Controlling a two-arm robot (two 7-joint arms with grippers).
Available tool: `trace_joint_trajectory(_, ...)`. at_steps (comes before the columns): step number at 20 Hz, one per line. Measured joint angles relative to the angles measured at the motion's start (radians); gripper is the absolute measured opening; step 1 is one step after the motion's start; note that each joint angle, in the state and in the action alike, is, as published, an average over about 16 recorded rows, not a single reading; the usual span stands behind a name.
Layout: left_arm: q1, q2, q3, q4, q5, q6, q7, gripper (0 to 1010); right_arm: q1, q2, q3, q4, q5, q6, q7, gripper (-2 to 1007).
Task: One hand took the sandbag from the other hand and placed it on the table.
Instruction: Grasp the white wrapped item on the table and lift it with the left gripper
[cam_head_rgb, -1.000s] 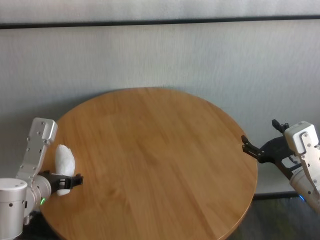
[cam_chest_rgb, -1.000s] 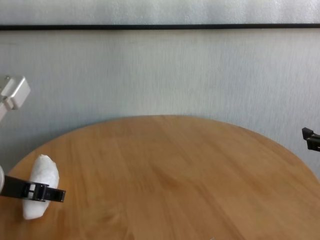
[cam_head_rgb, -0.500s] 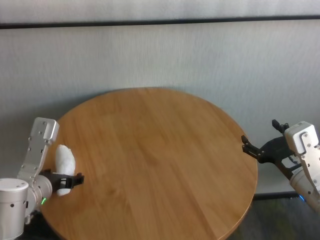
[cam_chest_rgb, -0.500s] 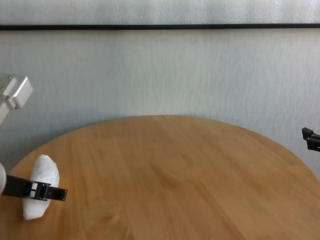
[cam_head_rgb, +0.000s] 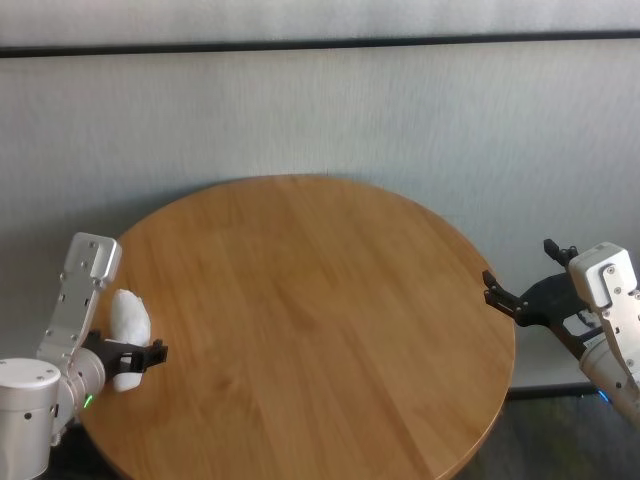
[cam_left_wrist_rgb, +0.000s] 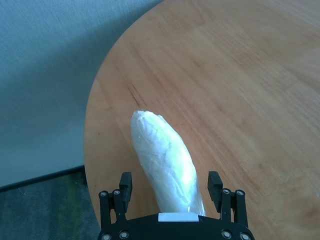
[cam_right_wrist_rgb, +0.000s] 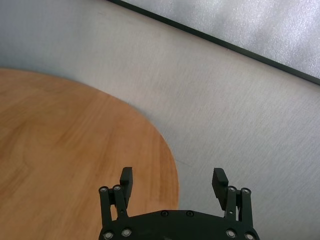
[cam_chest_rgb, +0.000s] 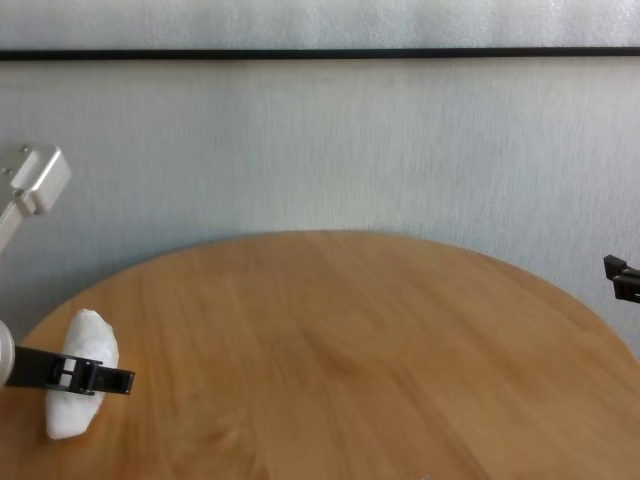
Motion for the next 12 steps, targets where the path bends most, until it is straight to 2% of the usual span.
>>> trace_joint_trajectory(12,0.001,0.002,0.002,-0.002,0.002,0.004,-0.001,1000,0.000,0.000,0.000,0.000,0.000,0.000,0.000,1001)
